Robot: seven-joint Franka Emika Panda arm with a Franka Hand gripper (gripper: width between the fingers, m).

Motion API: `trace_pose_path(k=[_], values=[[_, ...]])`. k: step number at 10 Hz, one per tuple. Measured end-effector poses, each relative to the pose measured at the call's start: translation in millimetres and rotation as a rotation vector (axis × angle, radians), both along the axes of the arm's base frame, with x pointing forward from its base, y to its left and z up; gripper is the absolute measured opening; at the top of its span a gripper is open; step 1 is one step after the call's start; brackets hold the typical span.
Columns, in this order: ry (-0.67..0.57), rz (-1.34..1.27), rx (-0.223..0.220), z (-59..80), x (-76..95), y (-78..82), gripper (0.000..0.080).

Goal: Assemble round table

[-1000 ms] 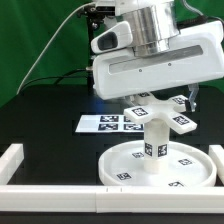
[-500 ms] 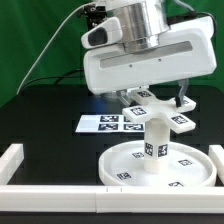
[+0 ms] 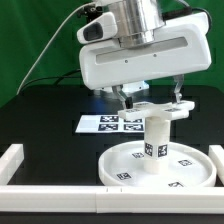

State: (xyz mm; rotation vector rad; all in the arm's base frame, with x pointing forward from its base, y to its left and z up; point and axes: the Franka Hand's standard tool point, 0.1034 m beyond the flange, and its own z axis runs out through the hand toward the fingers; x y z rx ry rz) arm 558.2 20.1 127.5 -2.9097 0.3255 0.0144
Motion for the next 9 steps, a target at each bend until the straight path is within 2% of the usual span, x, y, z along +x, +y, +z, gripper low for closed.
trace_pose_path(k=[2,7,9], values=[[0.009,-0.040,-0.017,4.7,2.4,10.6,0.0648],[0.023,-0.083,-0.014,3.1,1.3,10.3,0.0648],[0.069,-0.245,-0.052,4.6,-1.8,7.4,0.0648]])
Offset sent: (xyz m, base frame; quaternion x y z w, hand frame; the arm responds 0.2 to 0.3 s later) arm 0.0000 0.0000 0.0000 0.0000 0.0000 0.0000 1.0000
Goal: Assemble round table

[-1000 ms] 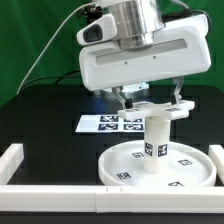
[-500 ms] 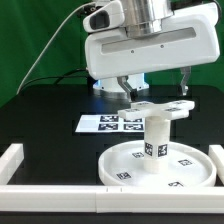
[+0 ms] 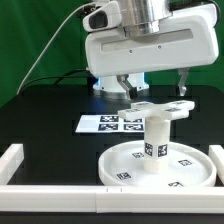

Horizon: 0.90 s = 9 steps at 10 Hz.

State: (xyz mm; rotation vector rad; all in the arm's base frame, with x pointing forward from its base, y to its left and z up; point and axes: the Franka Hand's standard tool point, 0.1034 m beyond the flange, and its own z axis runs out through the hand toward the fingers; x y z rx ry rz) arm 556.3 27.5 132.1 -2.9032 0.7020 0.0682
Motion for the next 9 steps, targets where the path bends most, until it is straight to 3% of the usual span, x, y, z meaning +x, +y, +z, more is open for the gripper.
trace_pose_path(k=[2,4,9], values=[[-0.023,-0.007,-0.009,-11.6,-0.7,1.1,0.0648],[-0.037,0.007,-0.009,-12.9,0.5,7.9,0.0648],[-0.050,0.043,-0.012,-19.3,1.6,6.7,0.0648]])
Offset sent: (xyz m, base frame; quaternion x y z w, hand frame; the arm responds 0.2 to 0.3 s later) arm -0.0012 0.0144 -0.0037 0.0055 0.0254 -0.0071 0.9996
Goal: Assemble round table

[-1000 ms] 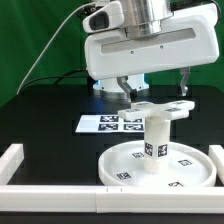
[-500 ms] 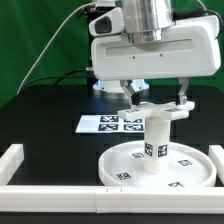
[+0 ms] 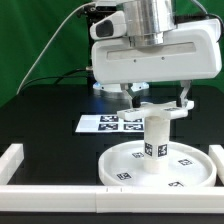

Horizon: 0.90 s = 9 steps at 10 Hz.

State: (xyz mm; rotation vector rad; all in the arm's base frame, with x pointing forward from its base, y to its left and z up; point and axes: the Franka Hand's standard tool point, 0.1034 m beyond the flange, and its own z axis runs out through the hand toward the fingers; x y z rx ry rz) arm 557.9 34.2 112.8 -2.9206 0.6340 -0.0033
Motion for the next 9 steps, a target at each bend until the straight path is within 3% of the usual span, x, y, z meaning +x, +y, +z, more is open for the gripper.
trace_pose_path(k=[3,4,9], values=[[0.002,-0.003,0.003,-1.2,-0.5,0.6,0.0619],[0.002,-0.004,0.004,-0.8,-0.2,0.7,0.0439],[0.021,-0.130,0.022,-1.2,0.2,1.9,0.0429]])
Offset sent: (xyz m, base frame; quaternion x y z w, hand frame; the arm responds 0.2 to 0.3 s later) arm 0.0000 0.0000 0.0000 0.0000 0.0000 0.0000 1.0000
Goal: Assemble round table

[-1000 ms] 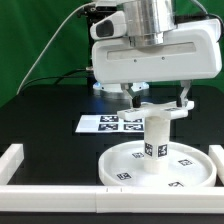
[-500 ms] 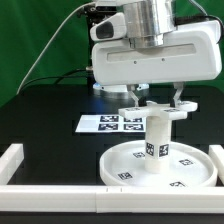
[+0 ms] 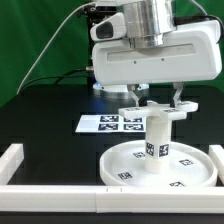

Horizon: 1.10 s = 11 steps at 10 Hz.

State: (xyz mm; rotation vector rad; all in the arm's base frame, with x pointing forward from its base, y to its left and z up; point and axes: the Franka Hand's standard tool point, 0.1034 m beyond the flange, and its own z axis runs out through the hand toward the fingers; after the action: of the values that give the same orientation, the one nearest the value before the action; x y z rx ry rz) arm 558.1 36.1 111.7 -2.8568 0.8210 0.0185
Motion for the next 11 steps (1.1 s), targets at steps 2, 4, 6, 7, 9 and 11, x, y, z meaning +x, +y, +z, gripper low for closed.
trace_pose_path(k=[2,4,6,7,9,11], values=[[0.030,-0.260,0.010,-0.1,1.6,2.8,0.0429],[0.062,-0.554,0.034,-0.7,2.4,3.3,0.0429],[0.068,-0.713,0.056,-0.8,2.5,2.5,0.0429],[0.072,-0.739,0.063,-0.7,2.5,2.6,0.0429],[0.073,-0.734,0.063,-1.2,2.2,2.9,0.0503],[0.095,-0.621,0.057,5.1,-0.7,7.2,0.0603]])
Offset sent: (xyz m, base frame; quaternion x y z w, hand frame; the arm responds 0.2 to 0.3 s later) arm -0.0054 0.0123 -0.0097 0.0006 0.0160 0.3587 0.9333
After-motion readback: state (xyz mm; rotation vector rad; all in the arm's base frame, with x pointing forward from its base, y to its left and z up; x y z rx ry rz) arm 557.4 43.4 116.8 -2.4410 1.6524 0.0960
